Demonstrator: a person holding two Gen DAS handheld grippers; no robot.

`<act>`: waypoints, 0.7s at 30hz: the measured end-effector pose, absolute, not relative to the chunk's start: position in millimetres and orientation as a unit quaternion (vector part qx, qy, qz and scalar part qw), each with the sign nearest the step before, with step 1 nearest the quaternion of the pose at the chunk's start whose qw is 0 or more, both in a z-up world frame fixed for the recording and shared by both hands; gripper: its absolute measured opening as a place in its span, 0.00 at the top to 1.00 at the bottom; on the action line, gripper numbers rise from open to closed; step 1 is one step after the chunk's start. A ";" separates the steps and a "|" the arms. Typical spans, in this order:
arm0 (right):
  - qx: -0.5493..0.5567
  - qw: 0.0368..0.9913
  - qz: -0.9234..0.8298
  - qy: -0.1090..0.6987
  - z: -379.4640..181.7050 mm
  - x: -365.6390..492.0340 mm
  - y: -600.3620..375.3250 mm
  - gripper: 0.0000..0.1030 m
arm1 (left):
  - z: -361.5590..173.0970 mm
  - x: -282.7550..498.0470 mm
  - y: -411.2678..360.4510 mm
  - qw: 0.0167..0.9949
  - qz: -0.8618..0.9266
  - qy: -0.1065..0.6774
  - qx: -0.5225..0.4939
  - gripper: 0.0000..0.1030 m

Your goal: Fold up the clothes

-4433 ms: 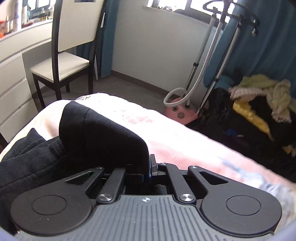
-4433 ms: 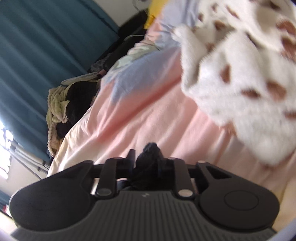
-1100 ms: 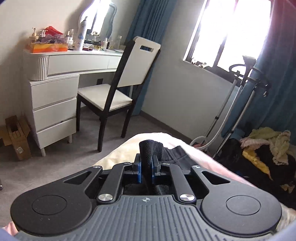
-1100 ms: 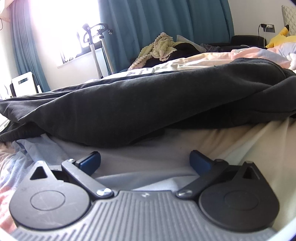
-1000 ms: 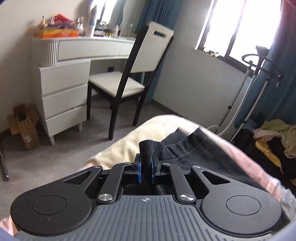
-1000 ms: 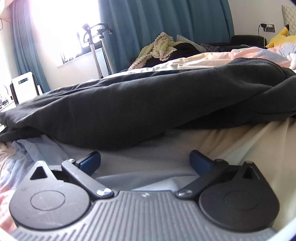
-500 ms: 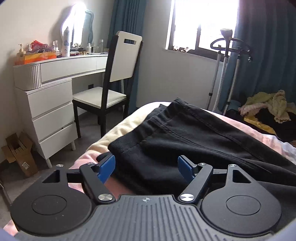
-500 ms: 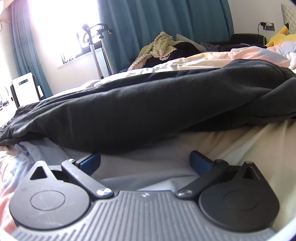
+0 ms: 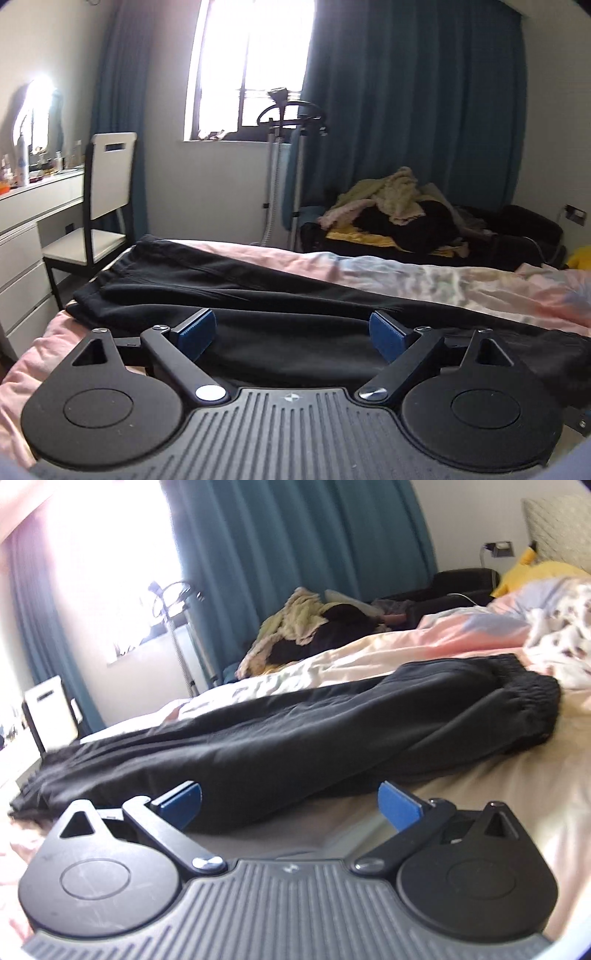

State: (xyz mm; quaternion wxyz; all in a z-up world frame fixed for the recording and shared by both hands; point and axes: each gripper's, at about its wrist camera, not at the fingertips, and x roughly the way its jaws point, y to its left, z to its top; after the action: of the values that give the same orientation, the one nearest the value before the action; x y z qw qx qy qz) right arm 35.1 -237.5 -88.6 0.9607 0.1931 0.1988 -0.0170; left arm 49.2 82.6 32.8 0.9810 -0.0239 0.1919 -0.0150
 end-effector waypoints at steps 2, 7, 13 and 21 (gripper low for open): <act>0.211 0.958 -0.017 0.195 -81.0 25.6 -250.6 0.00 | 30.4 32.9 46.0 0.981 -0.042 0.188 -0.006 0.10; 0.232 0.955 -0.023 0.184 -60.3 -0.2 -274.6 0.00 | 8.1 8.9 -14.7 0.977 -0.094 0.192 0.000 0.10; 0.234 0.956 -0.028 0.174 -28.8 -7.3 -325.4 0.00 | -27.2 -2.7 -37.2 0.972 -0.132 0.194 0.013 0.09; 0.233 0.944 -0.077 0.219 -47.3 35.0 -439.4 0.13 | -53.4 -5.9 -48.7 0.962 -0.181 0.205 0.005 0.09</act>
State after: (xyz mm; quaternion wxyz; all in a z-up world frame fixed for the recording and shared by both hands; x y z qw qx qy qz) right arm 35.0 -439.4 -47.3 0.9444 0.2330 0.2189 -0.0772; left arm -5.9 -48.7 -53.4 0.9620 0.0046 0.2046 -0.1808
